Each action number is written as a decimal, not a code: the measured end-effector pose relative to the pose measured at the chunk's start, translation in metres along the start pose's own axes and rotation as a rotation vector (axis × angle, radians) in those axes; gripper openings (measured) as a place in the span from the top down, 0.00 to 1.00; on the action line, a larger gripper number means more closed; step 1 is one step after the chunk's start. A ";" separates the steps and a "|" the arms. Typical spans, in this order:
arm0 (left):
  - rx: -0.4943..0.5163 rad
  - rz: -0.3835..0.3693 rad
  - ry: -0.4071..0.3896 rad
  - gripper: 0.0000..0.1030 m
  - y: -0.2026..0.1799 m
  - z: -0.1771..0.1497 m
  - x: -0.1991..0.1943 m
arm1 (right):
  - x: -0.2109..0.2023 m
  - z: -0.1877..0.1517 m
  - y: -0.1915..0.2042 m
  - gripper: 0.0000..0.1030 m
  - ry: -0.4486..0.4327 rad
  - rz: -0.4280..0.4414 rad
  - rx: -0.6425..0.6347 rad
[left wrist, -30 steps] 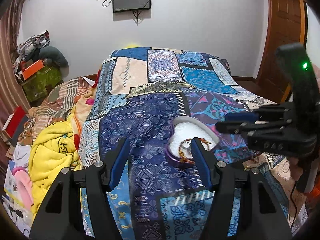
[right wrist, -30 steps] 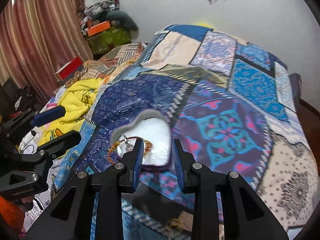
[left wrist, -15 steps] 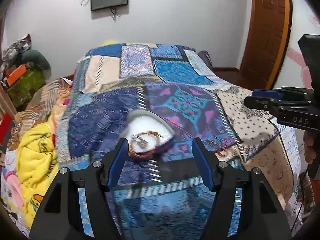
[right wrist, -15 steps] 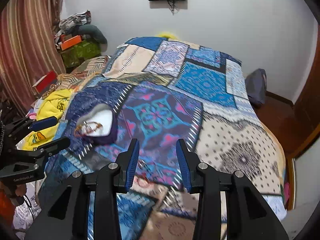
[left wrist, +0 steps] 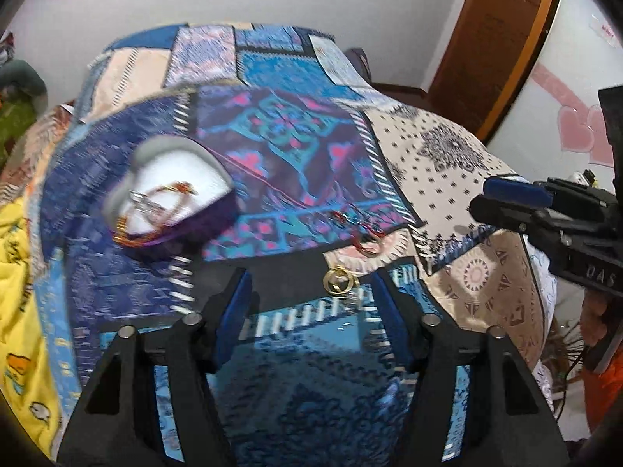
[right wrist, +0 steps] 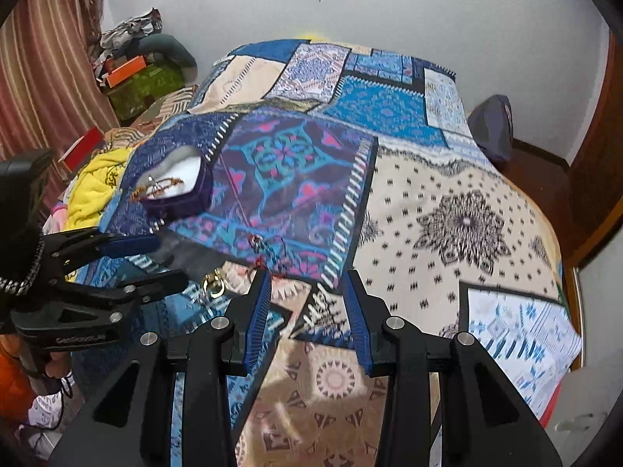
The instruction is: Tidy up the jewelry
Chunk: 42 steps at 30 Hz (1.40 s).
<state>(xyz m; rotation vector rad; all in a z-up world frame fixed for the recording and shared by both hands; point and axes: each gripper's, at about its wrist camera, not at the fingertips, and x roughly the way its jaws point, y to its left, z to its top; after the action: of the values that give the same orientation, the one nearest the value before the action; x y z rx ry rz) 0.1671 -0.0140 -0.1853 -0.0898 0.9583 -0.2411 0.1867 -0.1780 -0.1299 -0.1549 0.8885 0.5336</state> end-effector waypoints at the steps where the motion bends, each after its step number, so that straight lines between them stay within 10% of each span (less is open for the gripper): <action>1: 0.000 -0.011 0.010 0.52 -0.001 0.000 0.003 | 0.001 -0.003 -0.001 0.66 0.006 0.004 0.006; 15: -0.043 -0.038 0.080 0.88 -0.003 0.003 0.040 | 0.011 -0.021 -0.014 0.66 0.042 0.023 0.054; 42: -0.016 0.085 0.007 0.86 0.036 -0.016 -0.012 | 0.067 -0.006 0.055 0.66 0.142 0.122 -0.091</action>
<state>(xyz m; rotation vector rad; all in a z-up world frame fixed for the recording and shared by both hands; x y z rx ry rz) 0.1531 0.0246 -0.1915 -0.0626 0.9687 -0.1561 0.1893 -0.1070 -0.1804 -0.2246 1.0169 0.6837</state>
